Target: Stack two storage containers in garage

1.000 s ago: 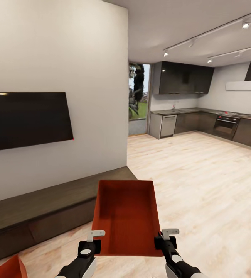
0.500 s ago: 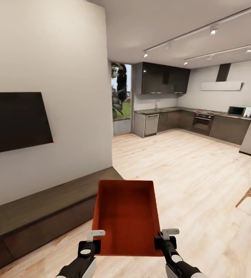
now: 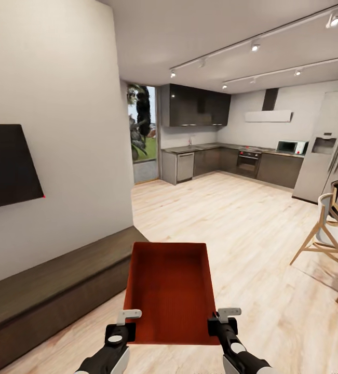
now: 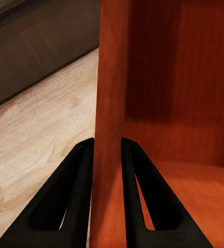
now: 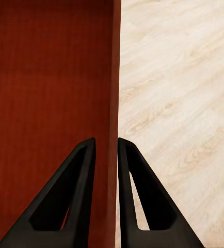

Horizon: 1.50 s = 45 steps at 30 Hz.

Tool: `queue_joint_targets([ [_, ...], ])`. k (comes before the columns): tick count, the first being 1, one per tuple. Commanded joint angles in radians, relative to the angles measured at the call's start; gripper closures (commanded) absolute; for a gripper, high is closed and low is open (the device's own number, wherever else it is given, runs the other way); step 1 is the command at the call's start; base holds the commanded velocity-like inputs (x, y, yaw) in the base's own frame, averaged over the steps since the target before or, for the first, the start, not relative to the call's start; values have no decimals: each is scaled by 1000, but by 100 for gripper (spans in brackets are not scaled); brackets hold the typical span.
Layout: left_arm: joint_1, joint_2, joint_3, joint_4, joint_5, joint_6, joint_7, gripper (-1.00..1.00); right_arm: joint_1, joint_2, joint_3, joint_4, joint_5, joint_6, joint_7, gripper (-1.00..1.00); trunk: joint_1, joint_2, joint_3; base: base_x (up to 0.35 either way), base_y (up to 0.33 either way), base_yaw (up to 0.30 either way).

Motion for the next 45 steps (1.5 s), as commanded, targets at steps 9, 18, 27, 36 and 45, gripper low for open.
queue_joint_targets([
  [9,0,7,-8,3,15,2,13,100,-2,-4,2,-1,-5,-96,-8,100,0,-2,-2,0,0,-16],
  [18,0,7,-8,3,15,2,14,100,-2,-3,3,-1,-5,-96,-8,100,0,-2,-2,0,0,0],
  [27,0,7,-7,3,15,2,14,100,-2,-2,3,-1,-5,-96,-8,100,0,-2,-2,0,0,0],
  [36,0,7,-7,3,15,2,13,100,-2,-2,3,-1,-5,-97,-11,100,0,-2,-2,0,0,-108],
  [45,0,7,-7,3,15,2,13,100,-2,-2,3,-1,-5,-97,-11,100,0,-2,-2,0,0,-276],
])
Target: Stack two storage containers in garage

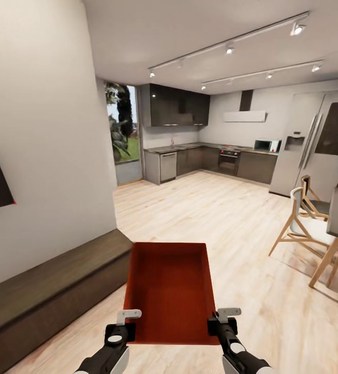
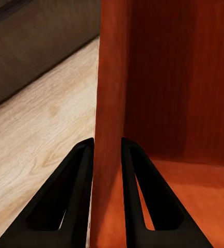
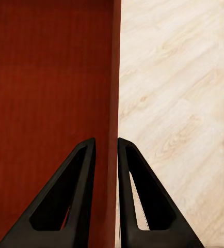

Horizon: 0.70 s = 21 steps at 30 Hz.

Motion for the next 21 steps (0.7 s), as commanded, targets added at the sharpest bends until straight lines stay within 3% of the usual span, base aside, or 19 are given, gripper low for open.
queue_joint_targets([
  [1,0,5,-5,3,13,2,14,100,-2,-4,3,-1,-9,-98,-6,100,0,-2,-2,0,0,-283],
  [21,0,5,-5,3,13,2,14,100,-2,-4,3,-1,-9,-98,-5,100,0,-2,-2,0,0,-284],
])
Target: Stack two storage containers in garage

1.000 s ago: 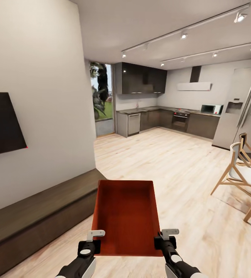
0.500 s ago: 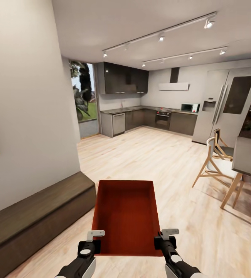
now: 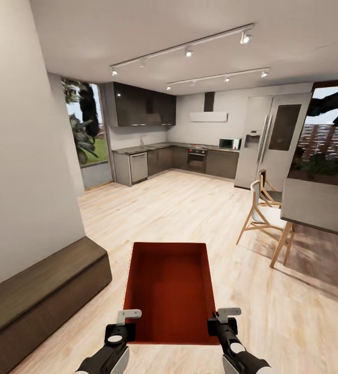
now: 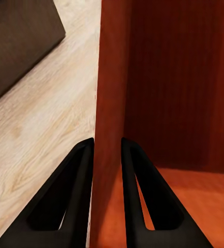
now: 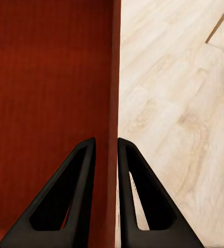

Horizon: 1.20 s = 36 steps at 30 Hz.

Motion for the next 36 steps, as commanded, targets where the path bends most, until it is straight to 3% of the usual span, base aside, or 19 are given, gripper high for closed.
queue_joint_targets([
  [1,0,6,-5,3,13,2,14,100,-2,-4,3,-1,-8,-97,-6,100,0,-2,-2,0,0,-283],
  [36,0,6,-6,3,13,2,14,100,-2,-4,3,-1,-8,-97,-6,100,0,-2,-2,0,0,-283],
])
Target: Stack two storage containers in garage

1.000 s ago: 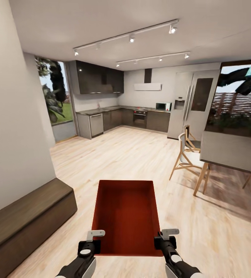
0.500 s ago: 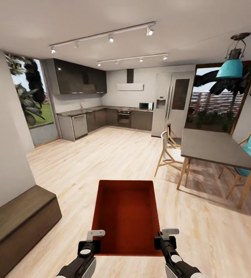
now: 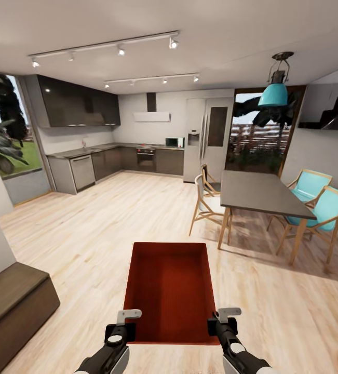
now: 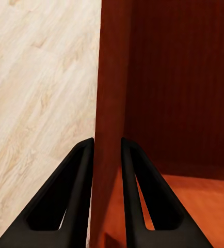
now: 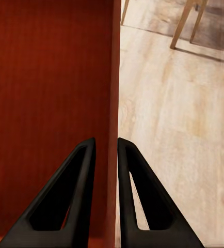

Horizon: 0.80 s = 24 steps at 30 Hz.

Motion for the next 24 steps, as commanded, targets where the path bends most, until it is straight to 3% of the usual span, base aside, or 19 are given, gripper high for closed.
queue_joint_targets([
  [1,0,6,-6,3,13,2,14,100,-2,-4,3,-1,-8,-97,-6,100,0,-2,-2,0,0,-283],
  [24,0,6,-6,3,13,2,14,100,-2,-5,3,-1,-8,-97,-6,100,0,-2,-2,0,0,-283],
])
